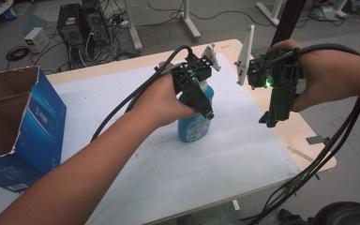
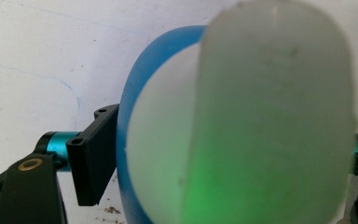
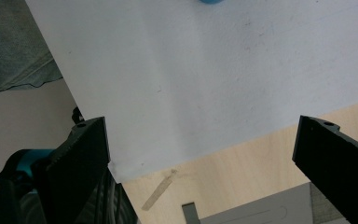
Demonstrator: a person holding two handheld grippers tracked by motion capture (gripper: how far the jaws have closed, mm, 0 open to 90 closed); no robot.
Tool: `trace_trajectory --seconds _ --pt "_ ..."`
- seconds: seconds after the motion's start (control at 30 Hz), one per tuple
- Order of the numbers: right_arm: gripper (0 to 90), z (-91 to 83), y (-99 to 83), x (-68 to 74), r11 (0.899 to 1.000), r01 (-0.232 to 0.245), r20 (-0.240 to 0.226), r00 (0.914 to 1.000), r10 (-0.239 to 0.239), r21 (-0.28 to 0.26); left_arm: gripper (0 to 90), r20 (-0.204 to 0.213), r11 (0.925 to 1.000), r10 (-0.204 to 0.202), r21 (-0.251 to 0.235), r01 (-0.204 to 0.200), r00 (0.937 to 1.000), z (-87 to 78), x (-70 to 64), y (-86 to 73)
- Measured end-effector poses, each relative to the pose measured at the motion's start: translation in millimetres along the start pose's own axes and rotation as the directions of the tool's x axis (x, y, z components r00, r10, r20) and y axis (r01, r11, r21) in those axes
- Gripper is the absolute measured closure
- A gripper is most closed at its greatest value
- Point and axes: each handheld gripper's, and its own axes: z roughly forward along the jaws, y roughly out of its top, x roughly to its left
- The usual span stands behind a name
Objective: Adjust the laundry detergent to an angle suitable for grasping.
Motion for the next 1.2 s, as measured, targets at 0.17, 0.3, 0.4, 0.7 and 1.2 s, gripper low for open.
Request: trace_trajectory --seconds 0.17,0.3,0.4,0.7,1.2 --pt "2.9 -0.1 0.0 -0.1 1.0 0.001 0.001 1.0 -0.001 -0.001 22.7 0.002 1.0 -0.006 0.001 0.006 1.0 -0.3 0.0 -0.1" --pt "2.9 -0.2 -0.3 -0.2 1.0 0.002 0.0 1.0 -0.002 -0.004 25.5 0.007 1.0 -0.008 0.004 0.008 0.9999 0.1 0.9 -0.9" --pt "2.9 0.2 -0.1 -0.5 1.0 0.0 0.0 1.0 0.0 0.001 25.5 0.007 0.9999 -0.012 0.002 0.012 0.9999 1.3 1.1 -2.0" --pt "2.9 0.6 2.1 -1.5 1.0 0.004 0.0 1.0 -0.004 0.0 32.3 0.017 0.9998 -0.019 0.001 0.019 0.9997 2.4 1.7 -3.4" --pt "2.9 -0.3 2.8 -0.3 1.0 0.0 0.003 1.0 0.0 0.004 43.6 -0.016 1.0 -0.005 -0.007 0.005 0.9999 4.2 -0.7 -7.5"
